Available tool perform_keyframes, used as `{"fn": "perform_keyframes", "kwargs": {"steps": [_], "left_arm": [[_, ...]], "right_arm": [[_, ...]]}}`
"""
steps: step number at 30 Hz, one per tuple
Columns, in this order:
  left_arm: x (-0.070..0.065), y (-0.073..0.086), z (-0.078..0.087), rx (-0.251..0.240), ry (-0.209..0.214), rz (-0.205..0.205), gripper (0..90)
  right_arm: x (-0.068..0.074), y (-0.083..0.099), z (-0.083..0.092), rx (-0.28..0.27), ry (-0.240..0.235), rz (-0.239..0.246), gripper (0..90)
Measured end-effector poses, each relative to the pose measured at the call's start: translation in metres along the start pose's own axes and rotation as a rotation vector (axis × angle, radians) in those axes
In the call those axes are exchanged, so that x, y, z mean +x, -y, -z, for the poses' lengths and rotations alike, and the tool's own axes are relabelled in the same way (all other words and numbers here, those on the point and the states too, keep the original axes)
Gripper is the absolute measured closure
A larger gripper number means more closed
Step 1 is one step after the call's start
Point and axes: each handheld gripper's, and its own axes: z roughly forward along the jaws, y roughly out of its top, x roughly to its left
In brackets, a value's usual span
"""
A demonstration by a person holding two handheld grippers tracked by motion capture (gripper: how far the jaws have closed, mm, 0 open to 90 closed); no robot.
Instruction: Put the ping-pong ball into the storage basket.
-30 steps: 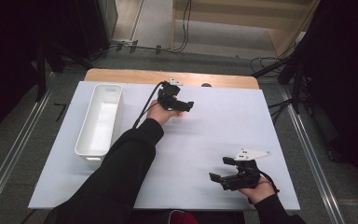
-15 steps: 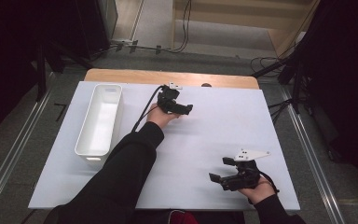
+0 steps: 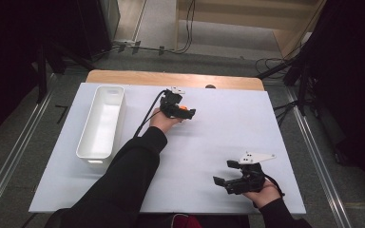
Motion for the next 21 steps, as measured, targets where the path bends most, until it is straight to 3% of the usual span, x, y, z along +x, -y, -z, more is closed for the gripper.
{"fn": "perform_keyframes", "kwargs": {"steps": [6,16,21], "left_arm": [[0.000,0.006,-0.002,-0.001,-0.009,0.003,5.9],[0.000,0.014,-0.007,0.016,-0.027,-0.026,5.9],[0.001,0.014,-0.007,0.012,-0.027,-0.012,8.7]], "right_arm": [[0.001,0.000,0.000,0.004,-0.002,-0.004,9.8],[0.000,0.000,0.000,0.007,0.001,0.002,9.8],[0.000,0.000,0.000,0.008,0.002,0.002,9.8]]}}
